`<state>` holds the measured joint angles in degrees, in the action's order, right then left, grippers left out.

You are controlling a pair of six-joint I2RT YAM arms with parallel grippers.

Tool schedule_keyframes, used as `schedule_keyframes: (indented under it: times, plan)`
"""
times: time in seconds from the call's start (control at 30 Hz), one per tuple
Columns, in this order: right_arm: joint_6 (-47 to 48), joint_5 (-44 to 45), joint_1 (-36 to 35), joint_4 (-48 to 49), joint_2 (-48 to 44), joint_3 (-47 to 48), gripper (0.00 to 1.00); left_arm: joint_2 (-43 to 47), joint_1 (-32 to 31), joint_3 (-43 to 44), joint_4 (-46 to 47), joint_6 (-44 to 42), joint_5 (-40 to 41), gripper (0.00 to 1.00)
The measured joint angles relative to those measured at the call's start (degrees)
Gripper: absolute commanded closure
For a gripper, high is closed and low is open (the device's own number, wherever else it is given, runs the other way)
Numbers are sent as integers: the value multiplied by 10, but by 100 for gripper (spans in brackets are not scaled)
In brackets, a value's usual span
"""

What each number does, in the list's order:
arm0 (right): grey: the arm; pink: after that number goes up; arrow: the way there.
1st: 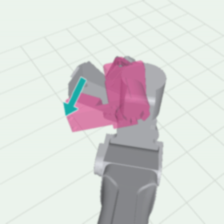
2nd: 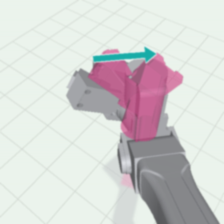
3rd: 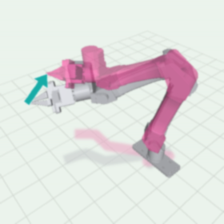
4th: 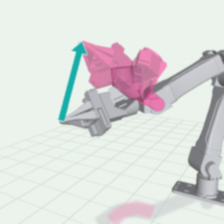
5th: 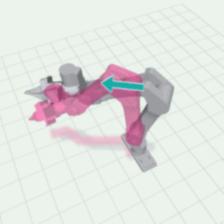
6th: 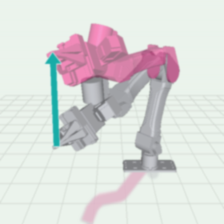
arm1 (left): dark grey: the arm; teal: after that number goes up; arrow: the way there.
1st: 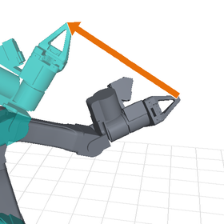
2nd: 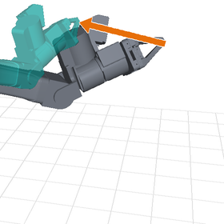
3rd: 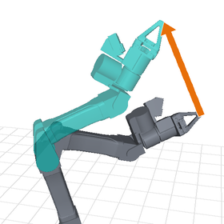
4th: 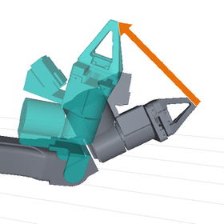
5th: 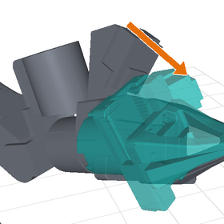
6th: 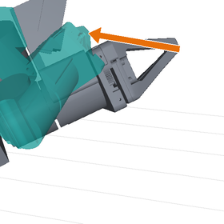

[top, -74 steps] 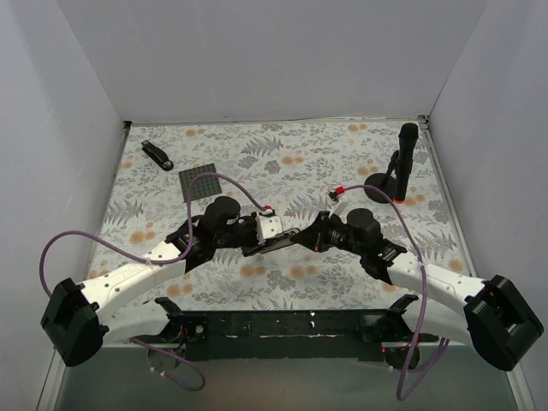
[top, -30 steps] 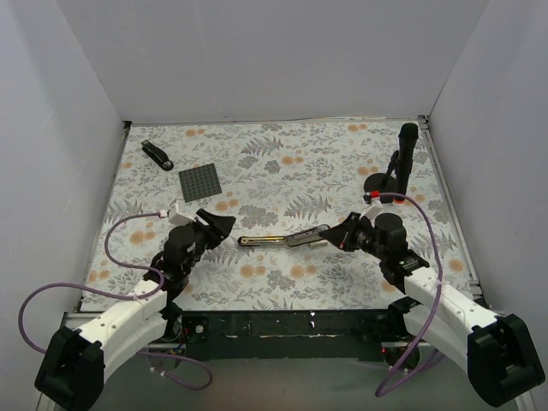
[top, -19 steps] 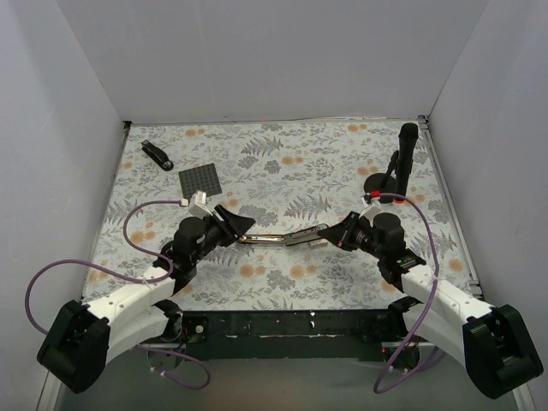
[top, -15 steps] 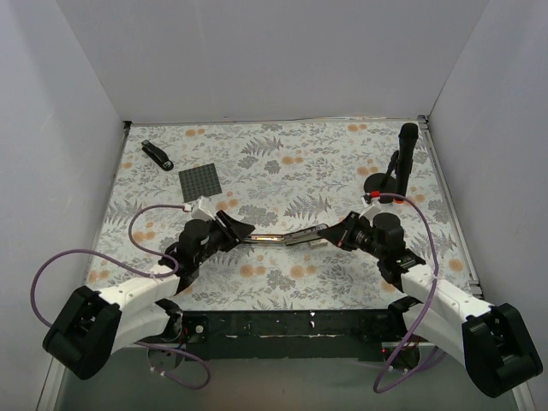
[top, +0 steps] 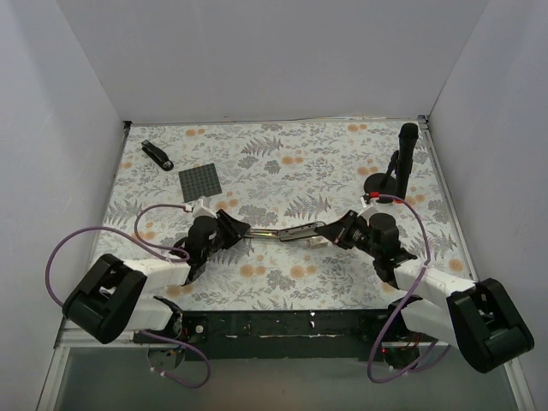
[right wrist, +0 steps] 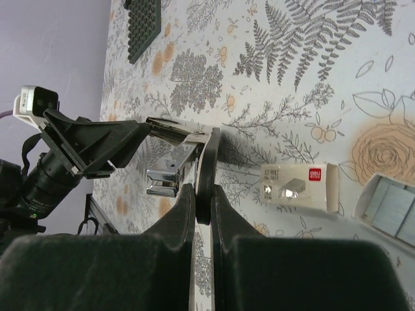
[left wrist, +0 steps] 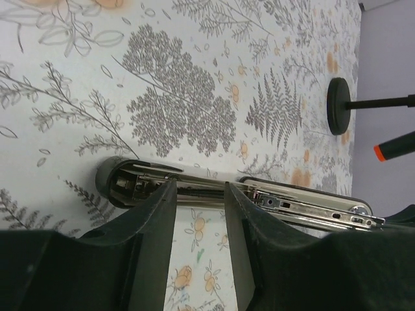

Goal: Load the staples into the stapler

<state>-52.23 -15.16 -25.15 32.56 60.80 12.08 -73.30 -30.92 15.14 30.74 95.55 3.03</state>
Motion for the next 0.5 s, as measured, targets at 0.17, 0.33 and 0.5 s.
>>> schedule_keyframes:
  times: [0.17, 0.33, 0.5]
  plan:
    - [1, -1, -1, 24, 91, 58, 99, -25, 22, 24, 5, -24, 25, 67]
    - [17, -4, -1, 33, 182, 132, 99, -65, 55, 70, 3, -49, 37, 67]
    - [41, -9, -1, 30, 236, 182, 80, -110, 78, 100, 7, -62, 37, 66]
